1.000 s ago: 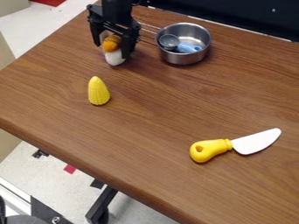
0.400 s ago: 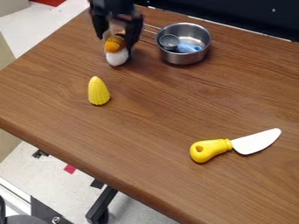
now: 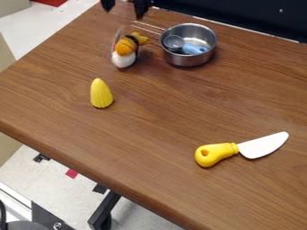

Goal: Put the orange and white object on the left side corner of the table

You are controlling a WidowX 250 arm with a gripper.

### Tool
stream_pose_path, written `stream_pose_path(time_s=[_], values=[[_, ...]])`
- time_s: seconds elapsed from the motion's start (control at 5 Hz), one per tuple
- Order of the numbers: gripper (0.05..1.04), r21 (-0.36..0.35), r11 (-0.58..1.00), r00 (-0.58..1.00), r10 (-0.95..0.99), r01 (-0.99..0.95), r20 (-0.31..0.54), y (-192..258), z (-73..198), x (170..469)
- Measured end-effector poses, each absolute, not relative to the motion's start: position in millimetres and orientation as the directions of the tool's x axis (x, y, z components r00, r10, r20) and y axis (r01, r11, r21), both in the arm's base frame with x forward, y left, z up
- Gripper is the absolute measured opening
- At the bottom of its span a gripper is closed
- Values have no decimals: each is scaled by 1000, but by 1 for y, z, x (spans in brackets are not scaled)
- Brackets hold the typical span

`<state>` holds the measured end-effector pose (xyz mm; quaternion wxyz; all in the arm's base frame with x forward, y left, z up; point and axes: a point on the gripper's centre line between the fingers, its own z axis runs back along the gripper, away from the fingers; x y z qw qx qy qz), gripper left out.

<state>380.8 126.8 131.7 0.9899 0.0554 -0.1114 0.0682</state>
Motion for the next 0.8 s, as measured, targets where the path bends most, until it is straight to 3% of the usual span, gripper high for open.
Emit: stream_pose_path(time_s=[0.4, 0.8], values=[[999, 54, 943, 905, 297, -328, 304, 98, 148, 401], [999, 29, 885, 856, 442, -466, 269, 83, 140, 419]])
